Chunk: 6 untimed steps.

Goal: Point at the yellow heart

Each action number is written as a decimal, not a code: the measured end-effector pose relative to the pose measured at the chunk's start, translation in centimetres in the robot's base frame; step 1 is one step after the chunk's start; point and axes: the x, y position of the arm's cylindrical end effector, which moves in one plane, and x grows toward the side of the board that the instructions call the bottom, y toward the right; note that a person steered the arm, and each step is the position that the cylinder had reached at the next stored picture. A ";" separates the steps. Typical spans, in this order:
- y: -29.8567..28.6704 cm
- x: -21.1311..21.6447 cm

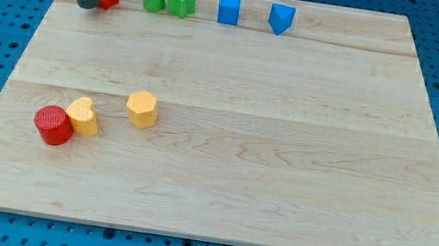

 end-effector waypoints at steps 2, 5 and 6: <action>1.0 3.1; 6.5 19.7; 10.2 21.3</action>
